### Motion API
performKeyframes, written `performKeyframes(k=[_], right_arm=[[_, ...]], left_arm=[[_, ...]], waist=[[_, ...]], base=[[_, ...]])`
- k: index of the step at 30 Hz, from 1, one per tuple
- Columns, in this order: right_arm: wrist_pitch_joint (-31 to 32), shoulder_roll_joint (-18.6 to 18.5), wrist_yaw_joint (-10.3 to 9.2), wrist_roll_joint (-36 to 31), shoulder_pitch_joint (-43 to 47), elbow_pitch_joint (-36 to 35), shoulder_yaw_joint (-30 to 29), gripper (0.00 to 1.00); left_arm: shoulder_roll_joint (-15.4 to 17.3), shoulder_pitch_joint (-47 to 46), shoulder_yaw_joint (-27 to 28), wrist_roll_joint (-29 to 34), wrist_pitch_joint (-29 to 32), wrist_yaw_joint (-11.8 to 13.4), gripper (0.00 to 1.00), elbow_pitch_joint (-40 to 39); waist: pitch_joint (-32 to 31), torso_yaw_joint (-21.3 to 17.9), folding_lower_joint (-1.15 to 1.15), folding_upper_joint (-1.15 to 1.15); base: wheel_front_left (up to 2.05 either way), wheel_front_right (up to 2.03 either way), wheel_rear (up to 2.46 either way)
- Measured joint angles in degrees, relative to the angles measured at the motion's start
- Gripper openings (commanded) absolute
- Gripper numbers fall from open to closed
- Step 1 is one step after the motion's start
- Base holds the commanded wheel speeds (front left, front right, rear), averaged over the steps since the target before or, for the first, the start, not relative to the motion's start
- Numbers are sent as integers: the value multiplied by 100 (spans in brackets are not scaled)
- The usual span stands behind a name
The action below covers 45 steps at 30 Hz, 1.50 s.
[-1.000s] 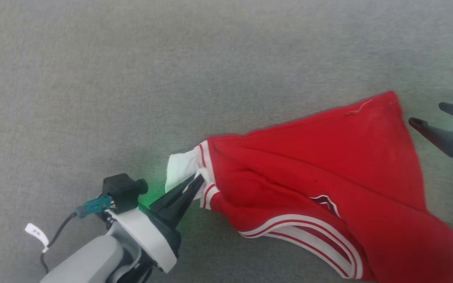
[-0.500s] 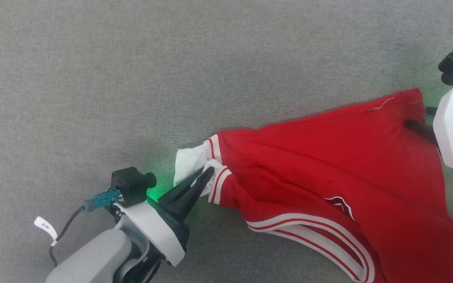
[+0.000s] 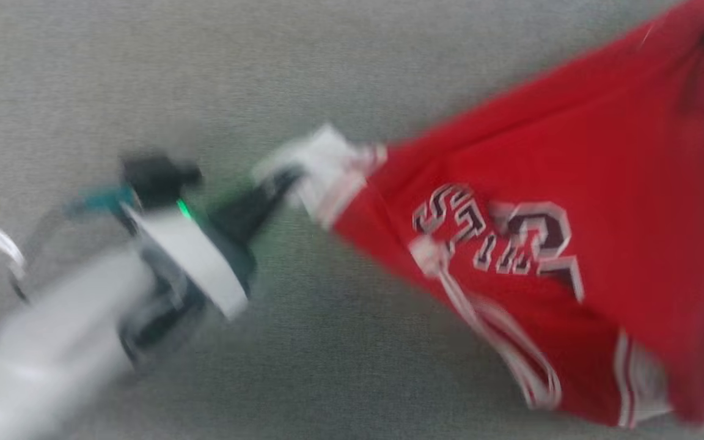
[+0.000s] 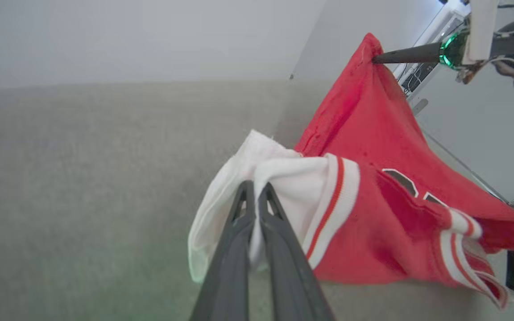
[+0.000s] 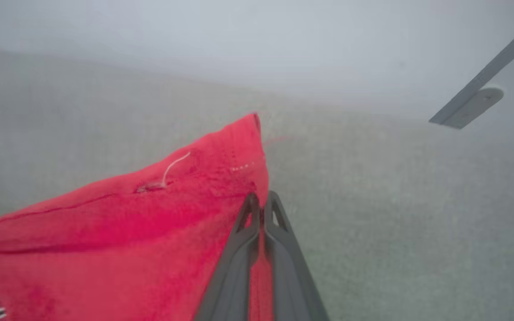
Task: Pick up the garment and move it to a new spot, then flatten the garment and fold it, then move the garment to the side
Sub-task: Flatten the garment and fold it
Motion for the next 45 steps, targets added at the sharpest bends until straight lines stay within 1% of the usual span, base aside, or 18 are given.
performKeyframes(k=[3, 6, 11, 15, 18, 20, 22, 24, 25, 26, 28, 29, 31, 35, 37, 38, 41, 45], right_arm=[[-301, 223, 0, -134, -694, 368, -379, 0], [-649, 441, 0, -327, -1429, 815, -767, 0], [-1457, 853, 3, -775, -2627, 1664, -1339, 0], [-2184, 1055, 8, -1179, -3467, 2206, -1736, 0], [-2562, 1128, 11, -1343, -3851, 2549, -1920, 0], [-2614, 1159, 11, -1382, -3900, 2728, -1868, 0], [-2614, 1177, 9, -1378, -3845, 2825, -1734, 0], [-2557, 1172, 3, -1301, -3611, 2873, -1584, 0], [-2550, 1162, 3, -1246, -3424, 2881, -1491, 0], [-2491, 1150, 2, -1169, -3225, 2866, -1381, 0], [-2444, 1139, 2, -981, -2778, 2754, -1170, 0], [-2403, 1109, 2, -871, -2552, 2674, -1050, 0], [-2342, 1036, 1, -599, -2006, 2415, -846, 0], [-2153, 834, -3, -8, -693, 1734, -472, 0], [-2033, 699, -3, 233, -20, 1305, -325, 0], [-2033, 699, -3, 233, -20, 1305, -325, 0], [-1878, 511, -3, 619, 951, 694, -337, 0], [-1677, 256, -3, 895, 2082, -53, -515, 0]], left_arm=[[186, -1005, -75, -410, 182, 0, 0, 254], [192, -2032, 42, -823, 326, 0, 0, 719], [-1, -3625, 422, -1216, 371, -1, 0, 1726], [-202, -4706, 750, -1330, 167, -2, 0, 2281], [-345, -5161, 876, -1356, 27, -3, 0, 2447], [-401, -5192, 853, -1472, -11, -3, 0, 2428], [-390, -5046, 726, -1581, -16, -2, 0, 2263], [-389, -4631, 628, -1841, -24, -1, 0, 2017], [-372, -4373, 553, -1992, -25, -1, 0, 1859], [-326, -4132, 472, -2011, -30, -1, 0, 1714], [-242, -3629, 464, -2264, -68, 1, 0, 1382], [-172, -3366, 390, -2243, -70, 0, 0, 1199], [-123, -2726, 401, -2390, -78, 5, 0, 801], [-63, -1401, 457, -2383, -89, 5, 0, 68], [-34, -756, 591, -2374, -89, 5, 0, -237], [-34, -756, 591, -2374, -89, 5, 0, -237], [-8, 105, 791, -2185, -90, 5, 0, -612], [51, 1114, 1037, -1848, -90, 7, 0, -1055]], waist=[[112, -114, 0, 0], [245, -233, 0, 0], [426, -449, 0, 0], [513, -620, 0, 0], [517, -693, 0, 0], [478, -711, 0, 0], [453, -722, 0, 0], [435, -719, 0, 0], [429, -716, 0, 0], [425, -710, 0, 0], [422, -705, 0, 0], [418, -699, 0, 0], [409, -690, 0, 0], [346, -647, 0, 0], [284, -636, 0, 0], [284, -636, 0, 0], [173, -618, 0, 0], [1, -602, 0, 0]], base=[[0, 0, 0], [0, 0, 0], [0, 0, 0], [0, 0, 0], [0, 0, 0], [0, 0, 0], [0, 0, 0], [0, 0, 0], [0, 0, 0], [0, 0, 0], [0, 0, 0], [0, 0, 0], [0, 0, 0], [0, 0, 0], [0, 0, 0], [0, 0, 0], [0, 0, 0], [0, 0, 0]])
